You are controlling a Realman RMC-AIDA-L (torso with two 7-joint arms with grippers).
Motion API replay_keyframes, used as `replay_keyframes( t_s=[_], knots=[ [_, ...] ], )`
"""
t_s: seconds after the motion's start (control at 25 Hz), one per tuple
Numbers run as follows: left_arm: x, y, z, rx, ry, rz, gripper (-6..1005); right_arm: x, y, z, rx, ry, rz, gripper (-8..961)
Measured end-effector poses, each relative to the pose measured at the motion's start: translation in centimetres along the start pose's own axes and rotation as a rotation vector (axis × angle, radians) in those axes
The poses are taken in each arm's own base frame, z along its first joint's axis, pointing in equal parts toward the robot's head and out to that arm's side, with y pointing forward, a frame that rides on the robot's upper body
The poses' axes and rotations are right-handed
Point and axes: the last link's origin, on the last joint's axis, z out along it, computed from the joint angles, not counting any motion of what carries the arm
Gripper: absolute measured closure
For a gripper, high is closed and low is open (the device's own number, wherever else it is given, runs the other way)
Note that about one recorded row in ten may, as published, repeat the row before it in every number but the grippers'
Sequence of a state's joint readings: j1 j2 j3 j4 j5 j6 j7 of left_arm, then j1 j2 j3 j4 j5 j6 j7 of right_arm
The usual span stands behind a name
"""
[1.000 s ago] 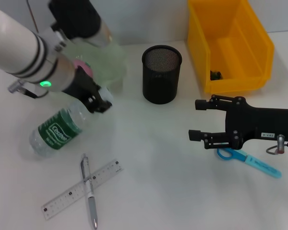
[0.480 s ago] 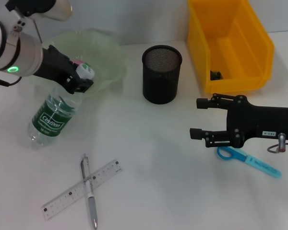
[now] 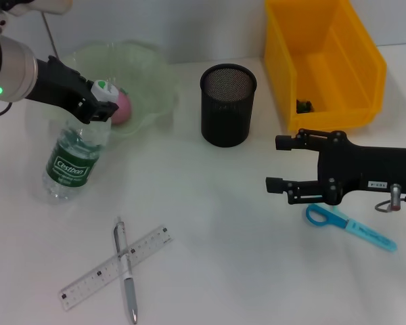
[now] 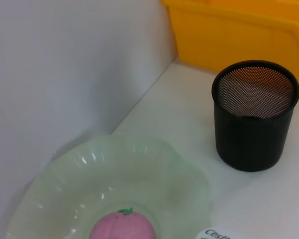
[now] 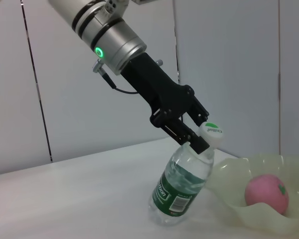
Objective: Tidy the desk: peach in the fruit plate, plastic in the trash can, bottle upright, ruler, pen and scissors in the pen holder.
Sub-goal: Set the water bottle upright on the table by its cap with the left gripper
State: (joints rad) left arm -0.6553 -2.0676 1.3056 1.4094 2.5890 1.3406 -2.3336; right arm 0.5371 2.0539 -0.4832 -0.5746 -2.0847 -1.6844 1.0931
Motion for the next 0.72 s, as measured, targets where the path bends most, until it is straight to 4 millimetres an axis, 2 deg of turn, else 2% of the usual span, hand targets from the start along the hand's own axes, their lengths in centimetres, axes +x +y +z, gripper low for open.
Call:
replay_keyframes(
  t_s=[0.44,0.72],
  knots=[
    [0.3,0.1,-1.2,-0.049,0.057,-0.037,558,0.1,0.0,0.1,0.005,0.002,0.005,126],
    [0.2,0.2,-1.3,-0.054,0.054,-0.039,557,0.1,0.0,0.2,0.004,0.000,0.008,127]
  ],
)
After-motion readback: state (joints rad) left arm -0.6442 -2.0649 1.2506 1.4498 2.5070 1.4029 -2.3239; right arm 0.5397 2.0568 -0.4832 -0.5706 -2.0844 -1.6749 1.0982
